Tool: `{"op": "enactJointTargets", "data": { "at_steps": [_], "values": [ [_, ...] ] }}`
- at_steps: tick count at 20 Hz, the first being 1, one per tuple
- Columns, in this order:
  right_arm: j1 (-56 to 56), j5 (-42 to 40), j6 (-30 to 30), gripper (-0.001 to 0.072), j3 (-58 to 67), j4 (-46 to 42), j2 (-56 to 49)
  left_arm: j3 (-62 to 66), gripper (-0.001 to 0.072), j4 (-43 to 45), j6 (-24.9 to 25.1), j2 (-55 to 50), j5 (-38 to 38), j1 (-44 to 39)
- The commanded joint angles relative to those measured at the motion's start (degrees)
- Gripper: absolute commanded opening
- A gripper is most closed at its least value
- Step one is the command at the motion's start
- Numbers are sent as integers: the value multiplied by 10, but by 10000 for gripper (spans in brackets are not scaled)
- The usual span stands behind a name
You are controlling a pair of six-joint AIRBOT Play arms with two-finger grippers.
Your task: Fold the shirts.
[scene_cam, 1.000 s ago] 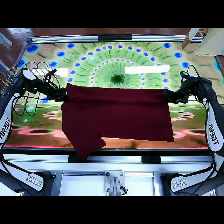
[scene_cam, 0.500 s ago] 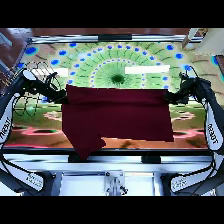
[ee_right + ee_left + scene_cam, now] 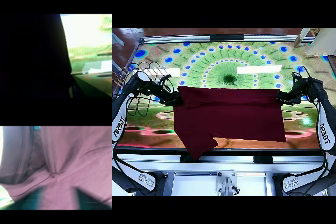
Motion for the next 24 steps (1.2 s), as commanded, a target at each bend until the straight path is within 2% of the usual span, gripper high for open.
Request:
{"op": "enactJointTargets", "data": {
  "at_steps": [1,4,5,8,12,13,16,20,24],
  "values": [
    [-1,-87,-24,510,10,-2,13,13,659,4,-15,-1,-39,11],
    [-11,-198,-51,510,16,-67,61,55,641,24,-55,8,-138,40],
    [-25,-231,-61,510,16,-69,82,57,570,24,-56,23,-163,49],
    [-87,-287,-63,510,8,-57,137,10,552,26,-46,99,-181,63],
    [-172,-281,-64,510,-89,-23,223,-228,552,23,6,235,-104,71],
    [-184,-272,-70,510,-113,-6,240,-284,533,21,16,261,-83,76],
    [-188,-263,-77,510,-141,12,258,-409,533,-12,60,314,-55,96],
    [-185,-248,-76,510,-141,46,258,-485,532,-29,76,330,-15,102],
    [-185,-242,-76,510,-141,58,258,-534,531,-98,95,330,49,92]
  ]
}}
